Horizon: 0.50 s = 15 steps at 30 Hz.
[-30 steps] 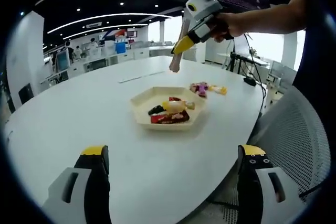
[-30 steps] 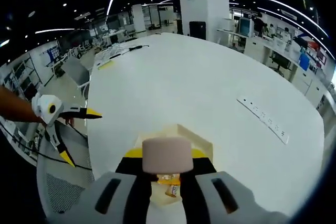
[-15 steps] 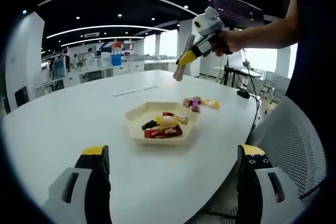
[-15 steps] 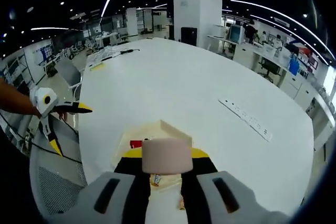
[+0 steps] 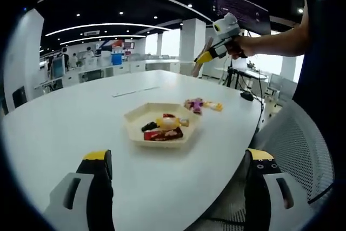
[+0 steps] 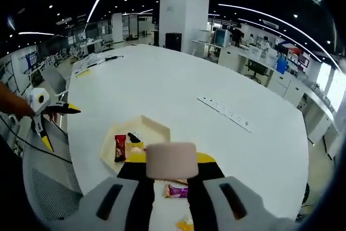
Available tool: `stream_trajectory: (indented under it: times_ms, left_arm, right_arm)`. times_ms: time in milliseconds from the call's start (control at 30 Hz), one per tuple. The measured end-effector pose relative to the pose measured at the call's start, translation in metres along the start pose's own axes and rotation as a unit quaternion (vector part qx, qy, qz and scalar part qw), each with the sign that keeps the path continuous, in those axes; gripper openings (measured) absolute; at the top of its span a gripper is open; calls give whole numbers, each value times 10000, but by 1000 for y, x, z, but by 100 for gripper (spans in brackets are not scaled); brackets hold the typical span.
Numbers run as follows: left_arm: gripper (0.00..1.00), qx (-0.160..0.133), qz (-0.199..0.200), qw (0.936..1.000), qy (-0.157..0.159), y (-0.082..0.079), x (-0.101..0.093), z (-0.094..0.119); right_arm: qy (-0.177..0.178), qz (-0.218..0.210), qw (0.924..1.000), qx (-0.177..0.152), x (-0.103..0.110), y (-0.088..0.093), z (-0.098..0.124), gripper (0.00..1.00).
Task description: Place the target food into the container with the food tongs after gripping and lifting it, then release it inside without dropping or visibly crushing the food.
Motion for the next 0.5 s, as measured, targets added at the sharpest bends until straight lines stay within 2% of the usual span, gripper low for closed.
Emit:
stream_trajectory:
  times_ms: [267, 400, 500]
  left_arm:
    - [99, 51, -60, 9999, 93, 2, -3, 0]
    - [99, 52, -95, 9999, 54, 2, -3, 0]
    - [99, 118, -213, 9996, 138, 5, -7, -1]
  right_arm:
    - [269, -335, 9990, 101, -18, 30, 23, 22]
    - [398, -412, 9983, 116, -22, 38, 32, 22]
    - [494, -523, 9973, 108, -26, 47, 38, 22]
Point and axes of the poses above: the point that each gripper's makers call its tool centre point, and the gripper's own axes: z roughly backward along the fingers, x roughly to its left, y roughly out of its underside, the point moved 2 cm from there along z, roughly backward along the fingers, and after that the axes turned 7 degrees about -y, right-handed, at the moved point
